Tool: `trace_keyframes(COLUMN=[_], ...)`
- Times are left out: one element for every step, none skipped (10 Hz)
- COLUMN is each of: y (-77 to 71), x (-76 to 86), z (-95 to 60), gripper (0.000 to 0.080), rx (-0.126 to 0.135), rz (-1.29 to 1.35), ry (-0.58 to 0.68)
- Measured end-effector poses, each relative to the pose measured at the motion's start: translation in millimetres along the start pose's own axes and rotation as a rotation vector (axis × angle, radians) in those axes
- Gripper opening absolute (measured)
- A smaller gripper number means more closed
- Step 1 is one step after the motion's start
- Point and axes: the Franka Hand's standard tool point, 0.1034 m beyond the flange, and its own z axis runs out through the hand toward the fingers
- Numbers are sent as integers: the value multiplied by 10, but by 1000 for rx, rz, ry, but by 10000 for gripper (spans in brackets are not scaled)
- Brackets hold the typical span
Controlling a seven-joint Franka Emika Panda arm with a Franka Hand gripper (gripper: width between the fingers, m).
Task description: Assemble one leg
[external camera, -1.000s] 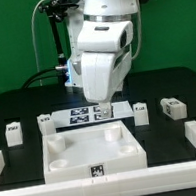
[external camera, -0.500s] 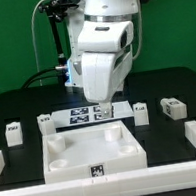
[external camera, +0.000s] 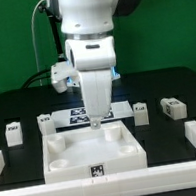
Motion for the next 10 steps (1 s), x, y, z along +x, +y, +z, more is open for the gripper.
trace_keyframes(y=[4,2,0,-21,-77,-134,-174,-207,-235,-249], x=[9,7,7,5,-10,-29,-45,-64,-69,-74], z=[0,3,7,29,91,174,249,309,362,389], gripper=[650,650,650,650,650,650,650,650,650,650], rx=[0,1,2,7,22,37,52,63,73,78], rz=[5,5,5,-7,-20,-26,-23,-28,-25,-24], ry=[1,1,1,3,7,13,18,23,27,29])
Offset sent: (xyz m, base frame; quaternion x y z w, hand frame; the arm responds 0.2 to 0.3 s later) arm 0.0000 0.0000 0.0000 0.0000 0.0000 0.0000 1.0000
